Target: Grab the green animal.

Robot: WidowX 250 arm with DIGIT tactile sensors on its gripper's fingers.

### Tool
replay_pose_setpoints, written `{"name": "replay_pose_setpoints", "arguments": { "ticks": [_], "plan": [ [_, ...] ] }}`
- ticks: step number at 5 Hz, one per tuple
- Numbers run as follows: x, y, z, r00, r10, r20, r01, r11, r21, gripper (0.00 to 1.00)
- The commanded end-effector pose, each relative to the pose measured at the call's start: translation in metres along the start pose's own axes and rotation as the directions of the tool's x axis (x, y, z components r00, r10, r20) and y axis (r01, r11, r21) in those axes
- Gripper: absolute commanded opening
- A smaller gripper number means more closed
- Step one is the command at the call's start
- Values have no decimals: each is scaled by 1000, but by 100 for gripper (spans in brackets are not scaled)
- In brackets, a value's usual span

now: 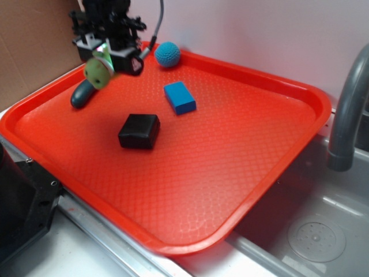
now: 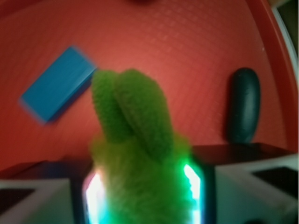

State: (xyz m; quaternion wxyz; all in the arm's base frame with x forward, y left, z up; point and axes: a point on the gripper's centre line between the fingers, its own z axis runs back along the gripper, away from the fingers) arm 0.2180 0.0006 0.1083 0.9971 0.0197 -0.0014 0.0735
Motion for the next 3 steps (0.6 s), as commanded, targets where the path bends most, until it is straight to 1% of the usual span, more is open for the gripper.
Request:
{"name": "replay_pose_setpoints", "arguments": {
  "ticks": [1,2,3],
  "plan": [
    [-29,-13,86,931,-344,120,354,933,-71,0],
    [-37,-6,94,929,-331,164,344,937,-56,0],
    [-33,12,85,956,-264,125,275,958,-80,0]
  ]
}}
